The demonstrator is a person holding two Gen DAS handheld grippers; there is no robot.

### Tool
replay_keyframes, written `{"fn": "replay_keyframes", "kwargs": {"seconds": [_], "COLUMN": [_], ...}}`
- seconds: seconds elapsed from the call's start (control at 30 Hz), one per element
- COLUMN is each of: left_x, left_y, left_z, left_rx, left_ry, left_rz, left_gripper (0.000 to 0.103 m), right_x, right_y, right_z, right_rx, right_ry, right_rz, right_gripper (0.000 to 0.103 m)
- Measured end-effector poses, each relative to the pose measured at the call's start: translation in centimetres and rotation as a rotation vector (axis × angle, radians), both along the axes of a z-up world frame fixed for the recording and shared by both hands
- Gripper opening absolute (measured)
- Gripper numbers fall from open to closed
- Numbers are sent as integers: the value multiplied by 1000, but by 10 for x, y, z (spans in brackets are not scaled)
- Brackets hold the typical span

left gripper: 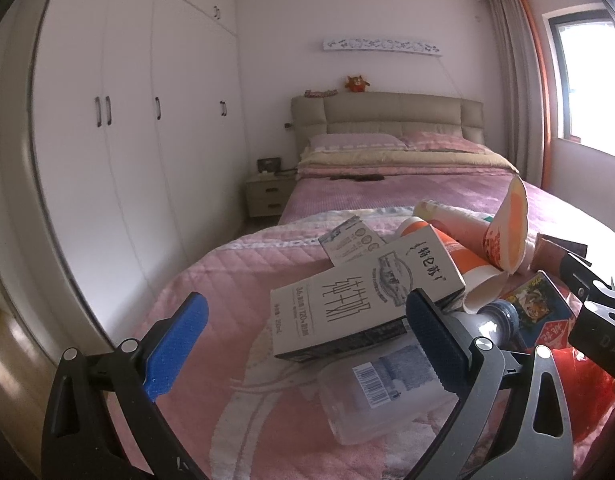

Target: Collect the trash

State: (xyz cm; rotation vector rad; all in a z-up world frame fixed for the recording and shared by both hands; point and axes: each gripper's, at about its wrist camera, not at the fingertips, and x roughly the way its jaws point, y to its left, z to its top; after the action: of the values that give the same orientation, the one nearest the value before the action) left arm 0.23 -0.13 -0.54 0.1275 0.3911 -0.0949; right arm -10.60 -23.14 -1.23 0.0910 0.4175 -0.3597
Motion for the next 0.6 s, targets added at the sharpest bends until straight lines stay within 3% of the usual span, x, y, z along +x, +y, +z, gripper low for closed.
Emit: {"fn": "replay_keyframes", "kwargs": {"seconds": [0.6], "left_x": [0], "left_y": [0], "left_z": [2], "left_rx": [-8], "left_ry": [2], "left_rz": [-13], "left_gripper": [96], "right_x": [1], "right_y": [-4], "right_z": [2], "right_rx": [-6], "right_ry": [1], "right_rz": [0], "right_gripper": [96]}}
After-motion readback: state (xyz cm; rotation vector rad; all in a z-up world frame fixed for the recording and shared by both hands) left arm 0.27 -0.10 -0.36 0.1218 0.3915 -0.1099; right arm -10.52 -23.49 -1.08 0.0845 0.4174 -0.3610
